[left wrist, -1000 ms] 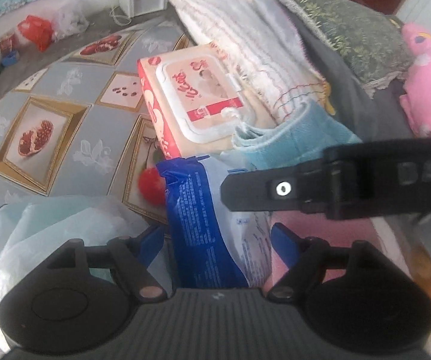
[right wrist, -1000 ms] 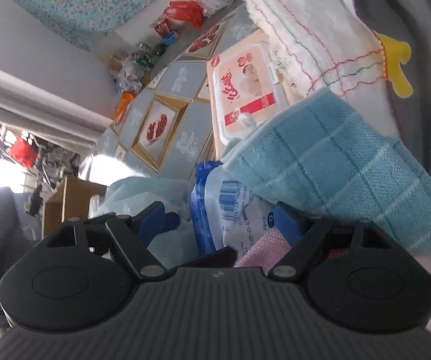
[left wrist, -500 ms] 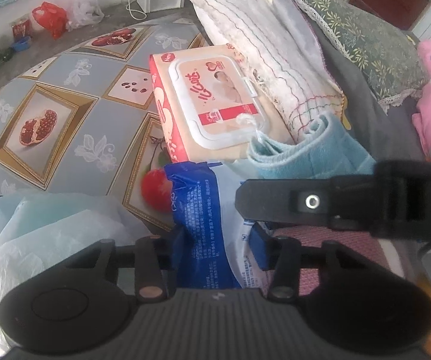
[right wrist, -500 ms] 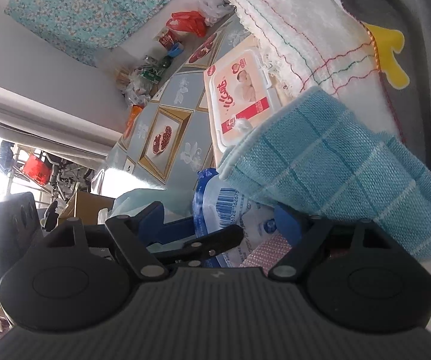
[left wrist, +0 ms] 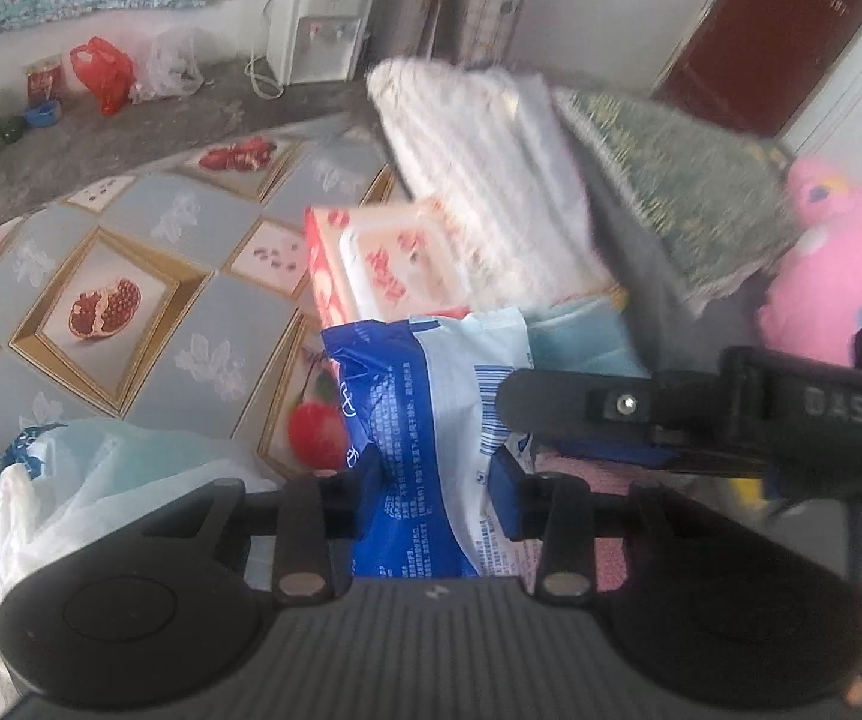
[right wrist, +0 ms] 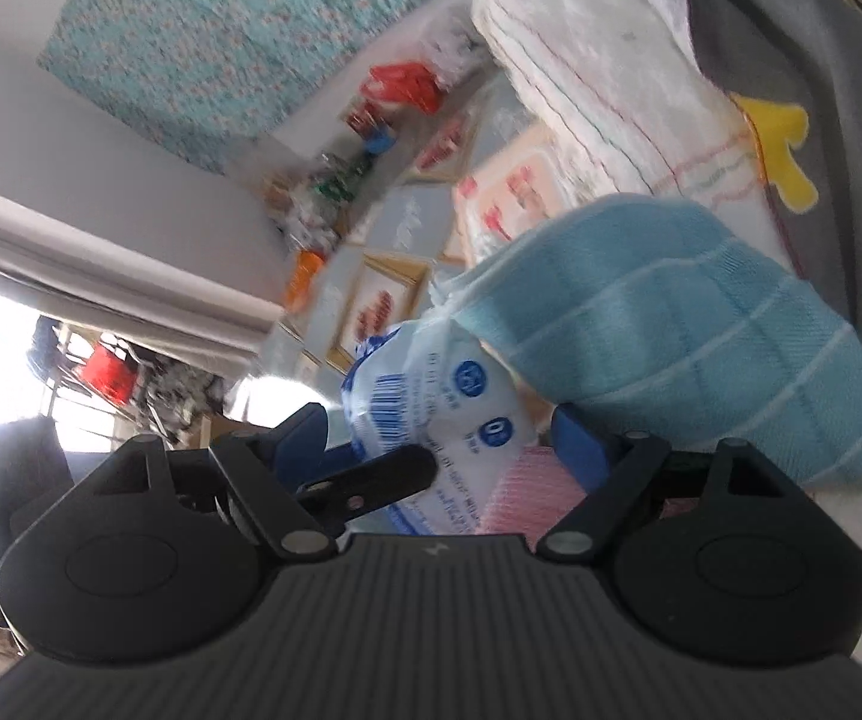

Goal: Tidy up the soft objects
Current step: 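Close the left gripper on the blue wet-wipes pack and lift it, then carry the wet-wipes pack with the left gripper toward the cardboard box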

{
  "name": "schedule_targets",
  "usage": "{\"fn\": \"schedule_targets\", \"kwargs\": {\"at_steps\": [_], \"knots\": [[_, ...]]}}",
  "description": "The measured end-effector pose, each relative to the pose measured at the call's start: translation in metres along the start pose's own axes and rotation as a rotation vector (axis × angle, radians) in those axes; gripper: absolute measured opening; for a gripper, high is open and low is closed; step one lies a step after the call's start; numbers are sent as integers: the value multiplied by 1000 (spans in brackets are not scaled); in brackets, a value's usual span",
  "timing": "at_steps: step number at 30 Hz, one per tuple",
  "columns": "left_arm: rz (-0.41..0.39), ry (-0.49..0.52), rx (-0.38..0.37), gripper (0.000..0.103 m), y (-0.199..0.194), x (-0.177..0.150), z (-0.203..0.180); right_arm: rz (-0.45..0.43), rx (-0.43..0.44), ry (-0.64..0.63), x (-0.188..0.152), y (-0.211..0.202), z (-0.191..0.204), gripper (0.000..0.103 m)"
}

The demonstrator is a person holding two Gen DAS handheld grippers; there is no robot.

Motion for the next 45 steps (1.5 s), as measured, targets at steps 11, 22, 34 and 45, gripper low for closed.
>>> {"fn": "schedule_targets", "kwargs": {"at_steps": [11,22,34,45], "knots": [[-167,12,-70,38,-122,-43,-15,-67,257,-42,-41,-49,46,83],[-231,-104,-316,38,-165,-157,-16,-82,513,30,-176,-91,25,65],[-189,-214,-377,39,-111,-276,8,-37,444,199,-283,-62,-53,58],[-192,-277,-351,49,-93,-319,44,-38,257,122,-297,-25,-46,49]]}}
Point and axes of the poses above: each gripper's, at about its wrist camera, not at the fingertips, and y roughly the way its jaws point, z to its left, x to its top, the point moved 2 cm from there along y, roughly the way its jaws point, and after that the axes turned 2 degrees about y, right-handed, at the moved point
